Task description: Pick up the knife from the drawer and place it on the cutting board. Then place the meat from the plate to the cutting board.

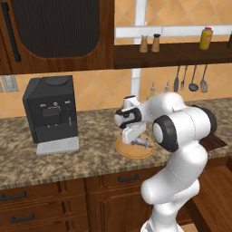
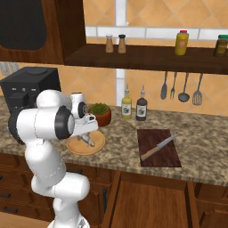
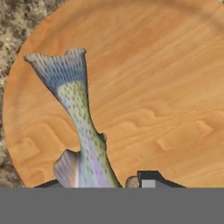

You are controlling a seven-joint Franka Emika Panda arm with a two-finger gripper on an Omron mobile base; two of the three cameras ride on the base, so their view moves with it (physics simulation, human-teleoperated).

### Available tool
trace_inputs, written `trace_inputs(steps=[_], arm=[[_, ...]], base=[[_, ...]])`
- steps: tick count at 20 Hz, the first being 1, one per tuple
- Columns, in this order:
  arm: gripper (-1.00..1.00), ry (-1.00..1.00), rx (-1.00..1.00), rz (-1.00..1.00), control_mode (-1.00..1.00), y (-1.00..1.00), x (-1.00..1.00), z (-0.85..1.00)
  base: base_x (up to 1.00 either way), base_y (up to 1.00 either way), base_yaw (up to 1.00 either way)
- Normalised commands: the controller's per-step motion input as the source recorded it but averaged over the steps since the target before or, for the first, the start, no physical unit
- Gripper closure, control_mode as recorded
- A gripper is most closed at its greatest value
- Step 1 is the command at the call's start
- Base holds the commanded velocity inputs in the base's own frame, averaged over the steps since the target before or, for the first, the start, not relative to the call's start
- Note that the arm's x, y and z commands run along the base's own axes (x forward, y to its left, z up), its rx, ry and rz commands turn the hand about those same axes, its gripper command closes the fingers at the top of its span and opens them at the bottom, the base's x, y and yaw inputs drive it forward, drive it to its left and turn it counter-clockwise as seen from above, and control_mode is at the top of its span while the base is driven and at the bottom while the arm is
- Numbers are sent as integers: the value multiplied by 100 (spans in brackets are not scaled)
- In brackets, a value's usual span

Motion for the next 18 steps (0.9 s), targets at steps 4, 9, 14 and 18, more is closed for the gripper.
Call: trace_inputs(steps=[4,9,14,18], arm=[[100,-21,-1,7,-100,-44,-35,100],[100,-11,0,7,-100,-82,-15,53],[100,0,0,2,-100,-100,0,15],[100,2,0,2,-100,-100,3,21]], base=[[0,0,0],[0,0,0],[0,0,0],[0,0,0]])
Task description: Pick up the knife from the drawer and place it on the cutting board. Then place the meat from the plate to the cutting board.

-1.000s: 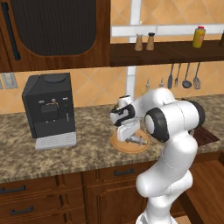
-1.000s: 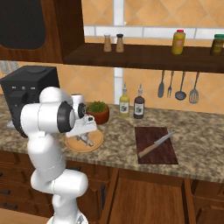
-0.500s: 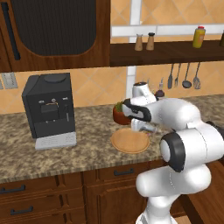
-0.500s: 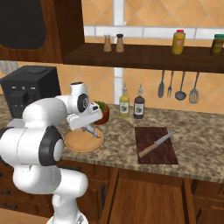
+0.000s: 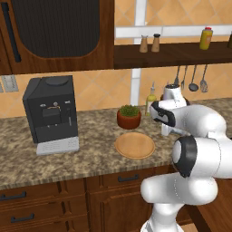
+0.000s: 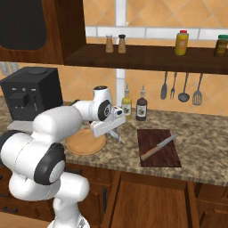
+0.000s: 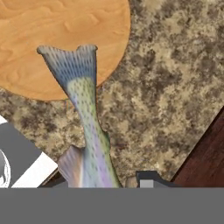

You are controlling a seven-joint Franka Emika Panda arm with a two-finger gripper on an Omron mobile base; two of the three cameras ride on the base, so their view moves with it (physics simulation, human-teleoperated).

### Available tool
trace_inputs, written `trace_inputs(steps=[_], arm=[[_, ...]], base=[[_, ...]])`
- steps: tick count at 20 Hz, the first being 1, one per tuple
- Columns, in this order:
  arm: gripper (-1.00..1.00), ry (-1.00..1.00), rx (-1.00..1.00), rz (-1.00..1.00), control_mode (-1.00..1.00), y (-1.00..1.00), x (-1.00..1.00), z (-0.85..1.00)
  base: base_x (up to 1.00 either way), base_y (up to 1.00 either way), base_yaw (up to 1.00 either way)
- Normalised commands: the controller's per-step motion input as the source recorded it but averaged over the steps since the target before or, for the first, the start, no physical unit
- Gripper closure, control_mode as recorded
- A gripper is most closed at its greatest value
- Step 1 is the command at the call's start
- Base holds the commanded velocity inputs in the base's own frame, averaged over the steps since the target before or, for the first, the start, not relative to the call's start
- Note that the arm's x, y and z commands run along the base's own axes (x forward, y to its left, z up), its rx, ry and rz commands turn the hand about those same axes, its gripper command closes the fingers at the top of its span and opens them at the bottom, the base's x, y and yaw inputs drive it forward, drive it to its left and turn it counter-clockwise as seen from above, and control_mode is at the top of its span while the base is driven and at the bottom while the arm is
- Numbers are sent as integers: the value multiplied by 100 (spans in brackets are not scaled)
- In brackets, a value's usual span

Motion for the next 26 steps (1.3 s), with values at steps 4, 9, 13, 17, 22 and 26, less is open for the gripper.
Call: trace_inputs(steps=[4,9,13,17,22,26], arm=[[100,4,0,0,-100,-100,22,22],[100,7,1,0,-100,-99,24,4],[100,12,0,0,-100,-88,40,0],[100,12,0,0,-100,-65,55,-2],[100,10,0,0,-100,-37,56,-18],[100,9,0,0,-100,0,36,-46]], base=[[0,0,0],[0,0,0],[0,0,0],[0,0,0],[0,0,0],[0,0,0]])
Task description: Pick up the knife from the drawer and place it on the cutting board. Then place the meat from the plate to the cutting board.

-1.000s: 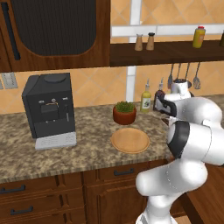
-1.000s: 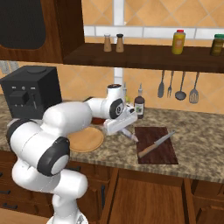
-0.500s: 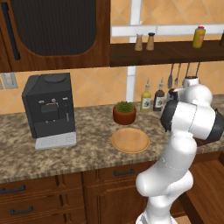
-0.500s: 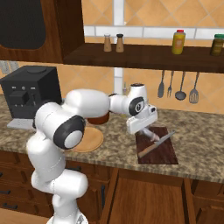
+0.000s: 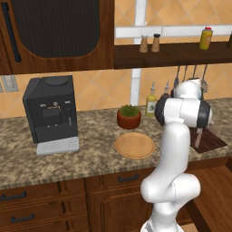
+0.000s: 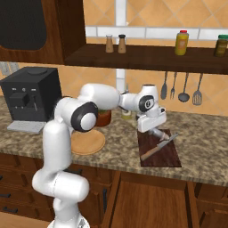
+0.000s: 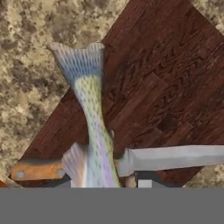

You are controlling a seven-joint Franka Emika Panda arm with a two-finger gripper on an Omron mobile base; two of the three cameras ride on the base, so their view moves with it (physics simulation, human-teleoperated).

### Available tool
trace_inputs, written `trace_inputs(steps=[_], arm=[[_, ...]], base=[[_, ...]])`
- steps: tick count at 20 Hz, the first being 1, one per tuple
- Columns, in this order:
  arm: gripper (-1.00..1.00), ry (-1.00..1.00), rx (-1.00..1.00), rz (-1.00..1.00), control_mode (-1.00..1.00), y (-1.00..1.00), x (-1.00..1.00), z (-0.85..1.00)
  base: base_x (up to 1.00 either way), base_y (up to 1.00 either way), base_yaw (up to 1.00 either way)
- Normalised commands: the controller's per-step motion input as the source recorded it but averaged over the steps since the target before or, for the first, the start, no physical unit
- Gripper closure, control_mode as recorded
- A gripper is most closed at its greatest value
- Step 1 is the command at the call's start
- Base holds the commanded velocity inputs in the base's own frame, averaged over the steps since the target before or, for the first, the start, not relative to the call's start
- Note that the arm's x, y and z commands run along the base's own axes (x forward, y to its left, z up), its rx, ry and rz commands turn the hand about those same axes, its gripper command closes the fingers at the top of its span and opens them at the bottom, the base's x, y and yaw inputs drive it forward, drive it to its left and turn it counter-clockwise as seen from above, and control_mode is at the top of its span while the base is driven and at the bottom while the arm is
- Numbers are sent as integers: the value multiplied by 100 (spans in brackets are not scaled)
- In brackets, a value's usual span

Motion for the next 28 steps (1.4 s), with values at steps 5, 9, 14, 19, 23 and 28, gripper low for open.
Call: trace_inputs(steps=[5,9,14,19,23,28], arm=[[100,2,0,0,-100,0,38,-52],[100,1,0,0,-100,3,32,-50],[100,0,0,0,-100,17,6,-35],[-100,0,0,0,-100,13,-16,-19],[-100,0,0,0,-100,8,-42,6],[-100,-4,0,-1,-100,19,-49,34]], base=[[0,0,0],[0,0,0],[0,0,0],[0,0,0],[0,0,0],[0,0,0]])
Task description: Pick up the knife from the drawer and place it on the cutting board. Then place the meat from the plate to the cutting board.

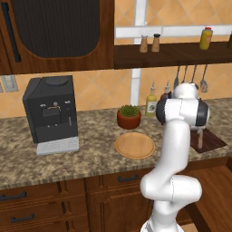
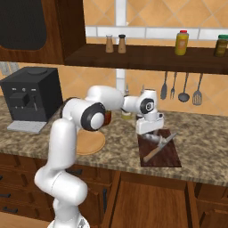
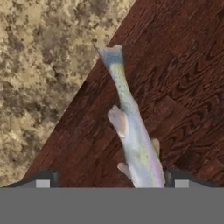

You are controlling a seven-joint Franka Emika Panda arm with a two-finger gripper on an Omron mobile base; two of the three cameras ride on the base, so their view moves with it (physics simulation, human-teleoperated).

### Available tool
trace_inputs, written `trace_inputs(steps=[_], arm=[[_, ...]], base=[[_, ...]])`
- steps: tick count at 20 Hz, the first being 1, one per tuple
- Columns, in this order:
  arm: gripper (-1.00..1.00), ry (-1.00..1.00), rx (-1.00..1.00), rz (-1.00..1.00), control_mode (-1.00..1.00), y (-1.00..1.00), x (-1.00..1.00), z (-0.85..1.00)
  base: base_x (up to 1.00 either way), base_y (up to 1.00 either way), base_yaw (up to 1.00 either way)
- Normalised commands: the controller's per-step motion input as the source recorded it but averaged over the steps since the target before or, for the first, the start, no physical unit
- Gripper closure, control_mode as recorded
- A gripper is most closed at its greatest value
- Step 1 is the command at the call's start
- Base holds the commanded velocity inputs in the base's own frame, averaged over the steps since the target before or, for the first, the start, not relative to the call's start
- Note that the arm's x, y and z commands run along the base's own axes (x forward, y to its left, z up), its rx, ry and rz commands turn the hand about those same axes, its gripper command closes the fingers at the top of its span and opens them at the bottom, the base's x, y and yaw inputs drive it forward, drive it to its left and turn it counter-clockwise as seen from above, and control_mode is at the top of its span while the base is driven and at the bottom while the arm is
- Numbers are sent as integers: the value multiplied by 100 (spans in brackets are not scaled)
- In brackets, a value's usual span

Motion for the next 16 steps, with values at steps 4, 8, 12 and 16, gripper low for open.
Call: trace_inputs(steps=[4,8,12,16], arm=[[-100,-16,0,0,-100,29,-51,41],[-100,-18,0,-1,-100,58,-61,26],[-100,-15,-1,-3,-100,69,-73,9],[-100,-12,-3,-11,-100,94,-71,11]], base=[[0,0,0],[0,0,0],[0,0,0],[0,0,0]])
